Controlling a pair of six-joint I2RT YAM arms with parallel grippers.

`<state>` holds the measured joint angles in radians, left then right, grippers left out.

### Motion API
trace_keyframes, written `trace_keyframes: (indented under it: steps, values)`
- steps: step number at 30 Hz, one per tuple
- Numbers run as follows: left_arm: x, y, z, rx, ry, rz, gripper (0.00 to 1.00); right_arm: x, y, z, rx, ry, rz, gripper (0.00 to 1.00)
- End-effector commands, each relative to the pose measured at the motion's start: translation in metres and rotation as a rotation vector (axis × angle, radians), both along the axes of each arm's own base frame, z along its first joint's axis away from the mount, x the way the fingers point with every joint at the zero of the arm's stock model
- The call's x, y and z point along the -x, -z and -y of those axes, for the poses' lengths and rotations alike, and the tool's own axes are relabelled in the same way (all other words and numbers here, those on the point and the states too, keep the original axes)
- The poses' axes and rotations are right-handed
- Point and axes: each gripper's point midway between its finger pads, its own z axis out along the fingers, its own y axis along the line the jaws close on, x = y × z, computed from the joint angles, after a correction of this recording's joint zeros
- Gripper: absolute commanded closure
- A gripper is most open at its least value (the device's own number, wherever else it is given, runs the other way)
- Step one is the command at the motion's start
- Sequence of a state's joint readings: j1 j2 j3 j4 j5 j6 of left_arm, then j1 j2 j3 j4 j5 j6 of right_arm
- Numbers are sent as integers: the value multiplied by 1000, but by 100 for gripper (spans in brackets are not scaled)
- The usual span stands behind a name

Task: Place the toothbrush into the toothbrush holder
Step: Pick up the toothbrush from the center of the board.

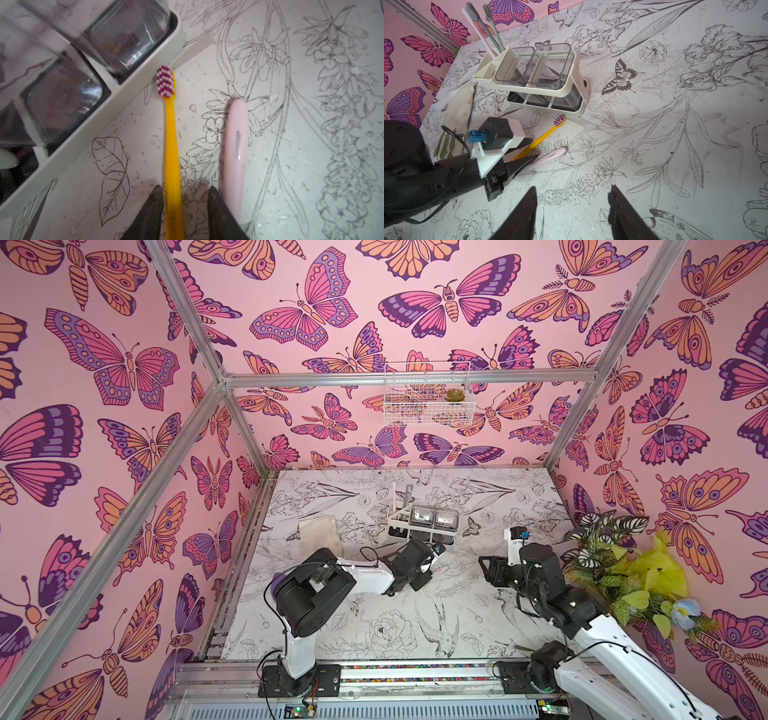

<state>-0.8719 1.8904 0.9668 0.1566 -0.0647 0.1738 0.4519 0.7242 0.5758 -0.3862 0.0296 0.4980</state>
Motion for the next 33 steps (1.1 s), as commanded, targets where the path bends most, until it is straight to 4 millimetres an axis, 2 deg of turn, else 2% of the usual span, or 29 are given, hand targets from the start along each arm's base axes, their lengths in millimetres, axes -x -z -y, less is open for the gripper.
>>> trace_keyframes:
  steps: [1,13,17,30,33]
  values:
    - [28,58,-31,-186,3,-147,62,1,-6,9,10,37,10,43]
    - [13,62,-10,-182,-4,-149,61,-2,-18,17,17,73,47,42]
    - [16,66,-4,-180,2,-174,61,-3,-20,17,24,70,45,42]
    - [10,80,-3,-283,-56,-132,62,9,-25,29,24,100,88,39]
    - [8,80,-3,-310,-63,-119,67,10,-30,30,19,100,99,39]
